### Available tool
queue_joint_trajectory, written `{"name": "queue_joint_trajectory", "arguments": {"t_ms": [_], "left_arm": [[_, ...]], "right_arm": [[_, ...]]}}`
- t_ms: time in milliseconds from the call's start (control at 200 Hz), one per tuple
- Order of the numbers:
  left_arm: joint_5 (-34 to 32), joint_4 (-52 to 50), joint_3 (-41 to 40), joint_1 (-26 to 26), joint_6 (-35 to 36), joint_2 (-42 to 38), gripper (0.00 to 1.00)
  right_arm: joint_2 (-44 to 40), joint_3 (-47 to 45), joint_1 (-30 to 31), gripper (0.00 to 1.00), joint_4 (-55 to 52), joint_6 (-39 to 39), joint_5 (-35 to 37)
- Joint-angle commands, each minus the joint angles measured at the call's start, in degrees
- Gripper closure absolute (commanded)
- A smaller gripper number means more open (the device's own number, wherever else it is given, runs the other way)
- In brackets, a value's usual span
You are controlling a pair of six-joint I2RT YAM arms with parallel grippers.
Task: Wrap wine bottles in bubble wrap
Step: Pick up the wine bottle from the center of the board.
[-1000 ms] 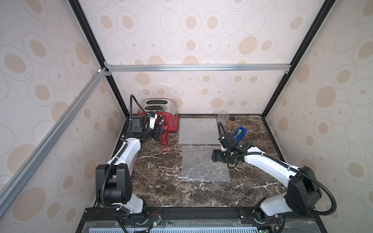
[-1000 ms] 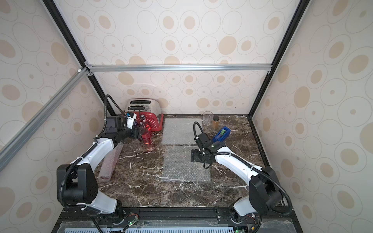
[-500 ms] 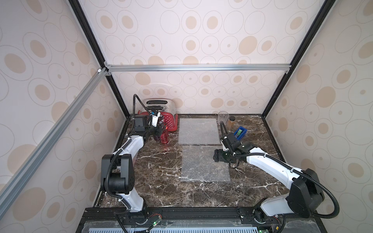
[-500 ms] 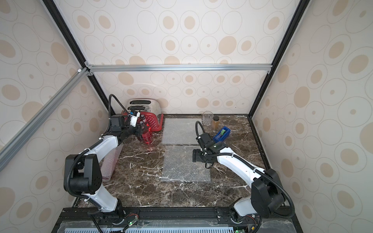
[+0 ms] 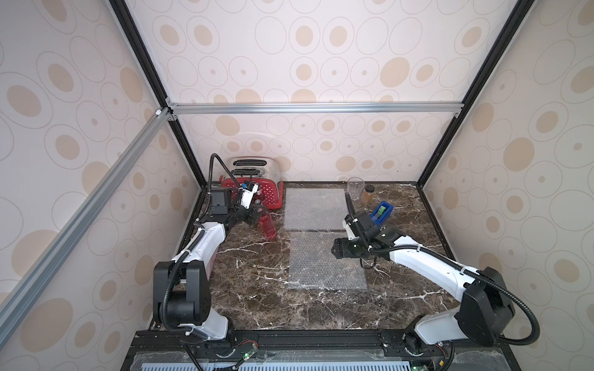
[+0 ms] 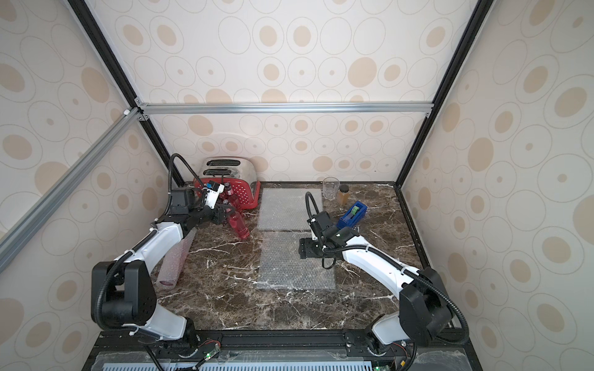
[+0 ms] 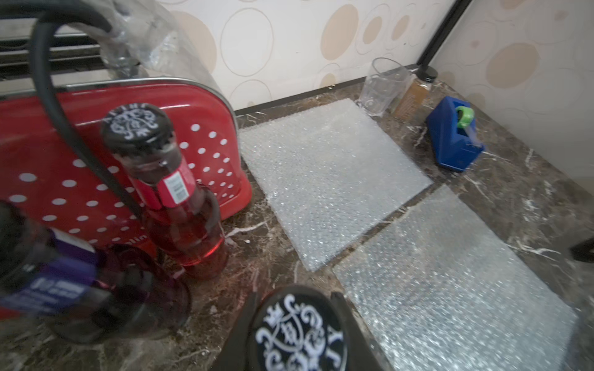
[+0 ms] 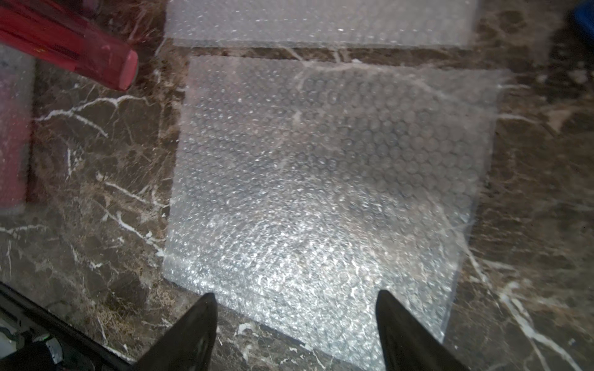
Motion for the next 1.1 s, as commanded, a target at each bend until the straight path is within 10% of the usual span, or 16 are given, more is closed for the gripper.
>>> {"name": "queue_joint_trajectory", "arguments": {"t_ms": [0,381,792,952,1072,1097], "left_arm": [[7.9,-4.9,2.5,-0.4,-0.1,-7.1,1.00],[13.2,-4.7,0.7,-7.9,-20.3,-14.0,1.00],[18.1,2.8,0.0,-10.6,-30.6,-12.9,1.00],[19.1,3.7,-0.4,-11.2,-31.4,-12.7,1.00],[17.6,2.8,-0.2,-11.3,-30.5,-12.5,1.00],[17.2,2.4,-0.1,-11.3,-30.4,-12.5,0.86]], "right_arm": [[1.5,1.6,4.8,0.18,9.3,-6.7,-0.2],[8.8,2.9,10.3,0.13,34.5,-14.8,-11.3],[13.5,7.3,10.8,0.24,33.9,-15.9,-14.3],[14.1,8.0,10.7,0.41,32.9,-16.1,-15.0],[13.9,8.3,10.7,0.78,31.3,-15.1,-14.9],[13.7,8.1,10.7,0.85,31.0,-14.8,-14.7]]}}
